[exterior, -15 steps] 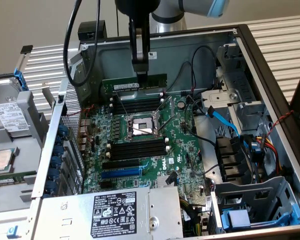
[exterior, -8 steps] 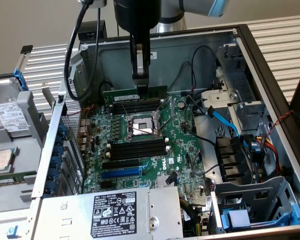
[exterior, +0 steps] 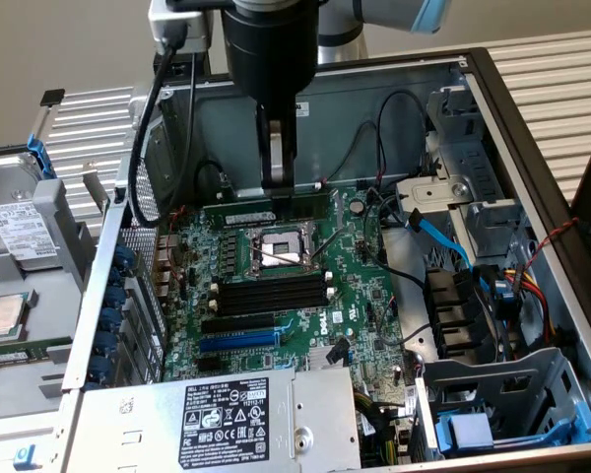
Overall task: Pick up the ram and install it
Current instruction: 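Insert the ram into the slot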
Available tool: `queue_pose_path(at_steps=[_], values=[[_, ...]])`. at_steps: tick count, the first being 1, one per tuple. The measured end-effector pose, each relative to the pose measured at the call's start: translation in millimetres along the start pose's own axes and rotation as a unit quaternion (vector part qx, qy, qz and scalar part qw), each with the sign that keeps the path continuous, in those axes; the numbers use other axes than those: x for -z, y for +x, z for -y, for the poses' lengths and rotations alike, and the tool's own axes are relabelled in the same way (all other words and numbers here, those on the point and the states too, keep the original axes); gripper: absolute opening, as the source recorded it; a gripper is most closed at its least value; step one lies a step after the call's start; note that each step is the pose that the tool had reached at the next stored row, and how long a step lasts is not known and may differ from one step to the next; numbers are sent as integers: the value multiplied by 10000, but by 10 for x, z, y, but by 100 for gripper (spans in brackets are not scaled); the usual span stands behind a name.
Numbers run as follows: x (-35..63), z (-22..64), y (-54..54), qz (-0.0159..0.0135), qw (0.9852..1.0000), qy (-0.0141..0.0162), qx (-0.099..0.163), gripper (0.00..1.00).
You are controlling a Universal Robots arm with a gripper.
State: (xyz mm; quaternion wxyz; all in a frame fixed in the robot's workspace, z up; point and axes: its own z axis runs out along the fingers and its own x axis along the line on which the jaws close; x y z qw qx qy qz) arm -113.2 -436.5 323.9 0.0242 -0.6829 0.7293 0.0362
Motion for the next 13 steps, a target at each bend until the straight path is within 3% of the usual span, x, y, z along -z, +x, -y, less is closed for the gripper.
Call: queue_pose_path(at_steps=[13], values=[[-235, 4, 41, 0, 10000, 0, -3, 12]])
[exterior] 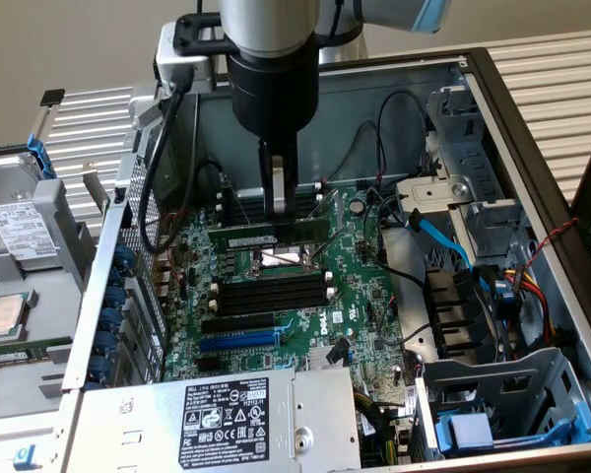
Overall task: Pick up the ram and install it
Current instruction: 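Insert the ram into the slot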
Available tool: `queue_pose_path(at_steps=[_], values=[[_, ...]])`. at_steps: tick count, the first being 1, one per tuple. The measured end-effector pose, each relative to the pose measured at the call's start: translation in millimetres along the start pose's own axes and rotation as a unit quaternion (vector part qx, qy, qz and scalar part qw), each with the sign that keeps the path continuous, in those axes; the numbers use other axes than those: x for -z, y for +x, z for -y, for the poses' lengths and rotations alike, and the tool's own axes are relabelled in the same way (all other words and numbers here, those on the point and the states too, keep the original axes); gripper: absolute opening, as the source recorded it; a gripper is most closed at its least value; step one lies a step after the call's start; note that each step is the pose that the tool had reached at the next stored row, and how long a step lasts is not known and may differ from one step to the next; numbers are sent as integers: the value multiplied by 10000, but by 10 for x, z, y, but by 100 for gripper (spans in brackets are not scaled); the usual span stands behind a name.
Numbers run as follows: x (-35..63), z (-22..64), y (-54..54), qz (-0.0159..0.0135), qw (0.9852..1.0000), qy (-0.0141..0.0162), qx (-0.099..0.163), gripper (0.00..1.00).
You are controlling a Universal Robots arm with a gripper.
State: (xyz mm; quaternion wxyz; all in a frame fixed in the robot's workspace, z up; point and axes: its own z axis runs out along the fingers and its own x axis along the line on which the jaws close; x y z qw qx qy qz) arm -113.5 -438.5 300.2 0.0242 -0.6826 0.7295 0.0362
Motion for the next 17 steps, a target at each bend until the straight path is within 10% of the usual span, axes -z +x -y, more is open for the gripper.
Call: queue_pose_path(at_steps=[17], values=[[-307, 2, 26, 1, 10000, 1, -16, 12]])
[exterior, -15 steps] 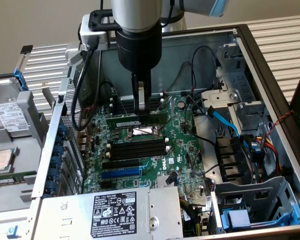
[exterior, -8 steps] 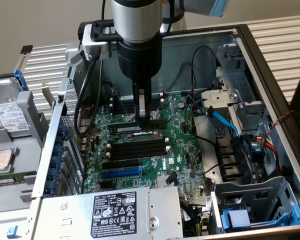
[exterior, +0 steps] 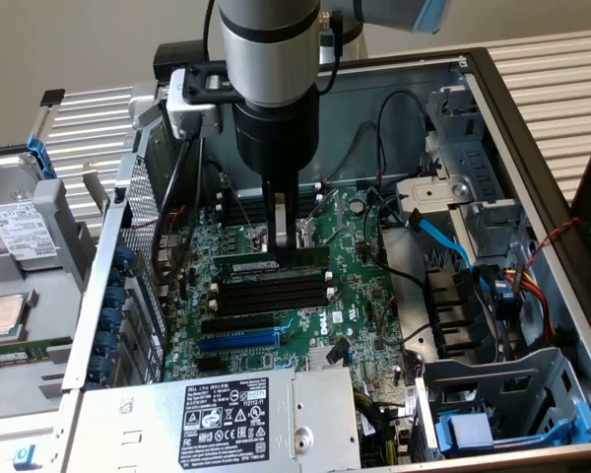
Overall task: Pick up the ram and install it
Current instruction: 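Insert the ram into the slot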
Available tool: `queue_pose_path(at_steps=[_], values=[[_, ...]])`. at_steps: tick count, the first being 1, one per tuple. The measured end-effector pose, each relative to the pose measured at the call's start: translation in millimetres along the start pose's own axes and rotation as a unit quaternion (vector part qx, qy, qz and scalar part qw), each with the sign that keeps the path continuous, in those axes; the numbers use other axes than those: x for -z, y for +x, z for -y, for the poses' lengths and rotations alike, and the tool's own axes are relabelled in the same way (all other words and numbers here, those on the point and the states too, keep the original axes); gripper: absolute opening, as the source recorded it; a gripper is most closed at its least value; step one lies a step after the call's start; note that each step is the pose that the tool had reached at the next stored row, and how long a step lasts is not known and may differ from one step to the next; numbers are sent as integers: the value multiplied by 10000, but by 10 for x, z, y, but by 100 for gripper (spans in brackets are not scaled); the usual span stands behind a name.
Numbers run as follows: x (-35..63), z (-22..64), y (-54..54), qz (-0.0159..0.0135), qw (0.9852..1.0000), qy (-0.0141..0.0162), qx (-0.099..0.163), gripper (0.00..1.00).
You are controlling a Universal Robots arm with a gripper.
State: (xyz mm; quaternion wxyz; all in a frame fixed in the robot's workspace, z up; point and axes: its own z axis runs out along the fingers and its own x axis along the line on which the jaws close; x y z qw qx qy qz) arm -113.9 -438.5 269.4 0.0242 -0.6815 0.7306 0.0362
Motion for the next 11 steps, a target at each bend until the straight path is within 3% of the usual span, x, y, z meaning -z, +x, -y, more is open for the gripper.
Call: queue_pose_path(at_steps=[11], values=[[-60, -10, 6, -1, 10000, 0, -32, 12]])
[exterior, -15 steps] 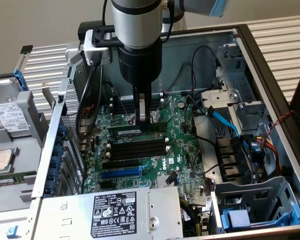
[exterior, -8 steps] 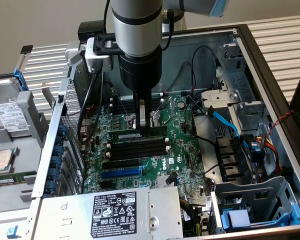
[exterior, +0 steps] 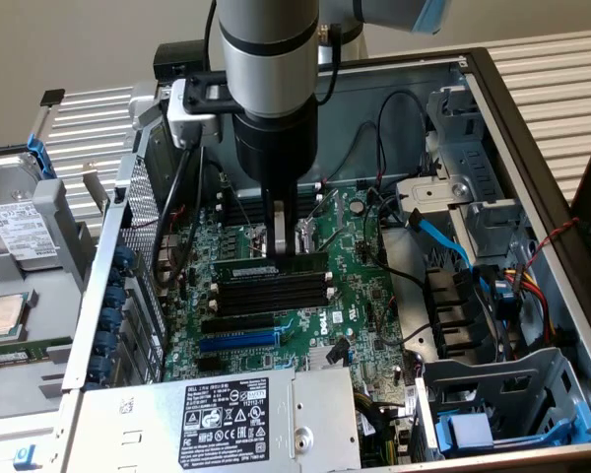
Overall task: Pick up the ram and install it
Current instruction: 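Insert the ram into the slot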
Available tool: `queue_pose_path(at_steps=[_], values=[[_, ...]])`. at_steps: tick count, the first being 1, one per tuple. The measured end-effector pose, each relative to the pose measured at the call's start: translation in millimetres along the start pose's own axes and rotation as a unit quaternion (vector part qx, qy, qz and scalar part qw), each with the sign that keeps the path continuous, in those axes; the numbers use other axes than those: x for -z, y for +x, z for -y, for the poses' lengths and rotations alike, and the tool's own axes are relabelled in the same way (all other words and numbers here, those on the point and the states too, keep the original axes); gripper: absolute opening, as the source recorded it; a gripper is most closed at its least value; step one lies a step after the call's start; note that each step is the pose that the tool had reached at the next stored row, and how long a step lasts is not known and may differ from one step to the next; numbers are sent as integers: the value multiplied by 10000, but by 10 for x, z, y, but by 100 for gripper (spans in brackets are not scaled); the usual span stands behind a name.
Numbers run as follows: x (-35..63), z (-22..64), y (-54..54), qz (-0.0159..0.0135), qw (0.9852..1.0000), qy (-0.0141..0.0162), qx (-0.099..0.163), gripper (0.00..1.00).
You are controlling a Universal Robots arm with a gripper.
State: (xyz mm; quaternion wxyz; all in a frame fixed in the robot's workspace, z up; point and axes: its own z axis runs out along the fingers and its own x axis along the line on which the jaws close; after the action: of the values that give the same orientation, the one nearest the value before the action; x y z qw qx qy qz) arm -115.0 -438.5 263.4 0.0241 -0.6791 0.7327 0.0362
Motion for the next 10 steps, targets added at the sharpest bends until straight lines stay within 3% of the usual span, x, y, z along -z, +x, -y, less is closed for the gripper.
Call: queue_pose_path(at_steps=[10], values=[[-35, 0, 2, 4, 10000, -5, -15, 12]])
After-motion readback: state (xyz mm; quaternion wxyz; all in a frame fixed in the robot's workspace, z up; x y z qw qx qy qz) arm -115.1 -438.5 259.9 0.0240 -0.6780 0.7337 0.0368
